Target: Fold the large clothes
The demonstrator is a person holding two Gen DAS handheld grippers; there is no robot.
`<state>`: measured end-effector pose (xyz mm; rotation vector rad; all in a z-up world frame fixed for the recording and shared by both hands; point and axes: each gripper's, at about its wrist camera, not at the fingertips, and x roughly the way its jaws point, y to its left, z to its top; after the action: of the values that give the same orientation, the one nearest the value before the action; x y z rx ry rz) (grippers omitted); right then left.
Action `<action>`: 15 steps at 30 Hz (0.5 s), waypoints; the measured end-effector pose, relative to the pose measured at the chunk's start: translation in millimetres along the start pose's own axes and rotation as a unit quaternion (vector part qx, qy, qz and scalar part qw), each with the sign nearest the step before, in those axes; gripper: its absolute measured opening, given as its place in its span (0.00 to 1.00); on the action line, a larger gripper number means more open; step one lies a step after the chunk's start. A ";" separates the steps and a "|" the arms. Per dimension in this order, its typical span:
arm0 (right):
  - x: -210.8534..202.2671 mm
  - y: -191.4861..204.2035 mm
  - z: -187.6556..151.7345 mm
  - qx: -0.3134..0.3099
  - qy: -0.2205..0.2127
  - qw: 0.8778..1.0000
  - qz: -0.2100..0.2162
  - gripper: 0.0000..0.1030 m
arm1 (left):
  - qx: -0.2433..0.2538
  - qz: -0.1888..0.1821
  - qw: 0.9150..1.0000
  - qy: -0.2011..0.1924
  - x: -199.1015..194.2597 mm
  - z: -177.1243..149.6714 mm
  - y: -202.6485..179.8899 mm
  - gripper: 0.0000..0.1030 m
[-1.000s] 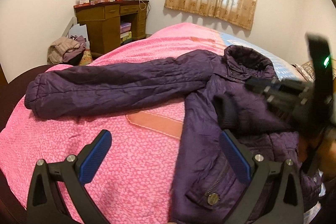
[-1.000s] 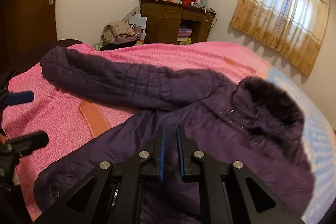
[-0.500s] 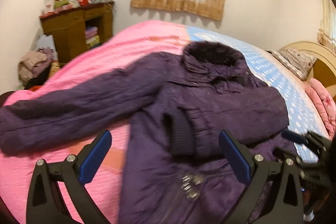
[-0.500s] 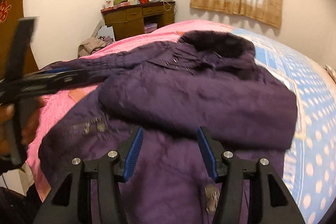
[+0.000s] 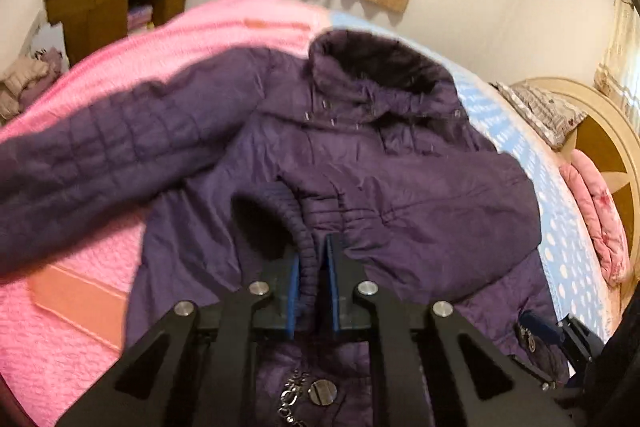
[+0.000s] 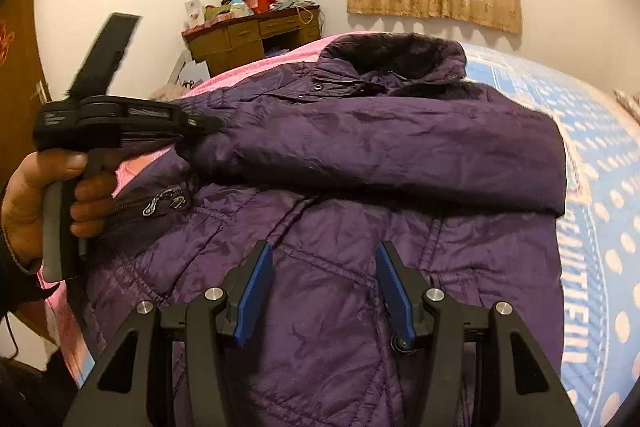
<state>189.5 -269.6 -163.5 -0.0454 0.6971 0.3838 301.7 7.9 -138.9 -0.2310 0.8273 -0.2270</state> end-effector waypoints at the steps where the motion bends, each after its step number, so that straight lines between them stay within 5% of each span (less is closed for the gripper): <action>1: -0.2 -2.3 -1.0 0.006 -0.001 1.000 0.001 0.53 | -0.003 -0.002 1.000 -0.005 -6.8 1.1 1.4 0.10; 7: 1.7 -4.1 -4.7 0.014 0.002 1.000 -0.004 0.54 | 0.000 0.006 1.000 -0.021 -33.0 2.9 11.7 0.09; 11: 3.3 -3.3 -5.9 0.011 0.005 1.000 -0.008 0.54 | 0.009 0.047 0.998 -0.036 -30.2 6.7 24.9 0.09; 15: 7.4 -5.4 -2.0 0.017 0.034 0.999 -0.002 0.54 | 0.009 0.060 0.998 -0.001 -9.3 2.0 35.7 0.19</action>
<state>195.4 -272.5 -170.2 -0.0282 0.7712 0.3686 301.1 44.8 -141.4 -0.1649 0.8334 -0.1222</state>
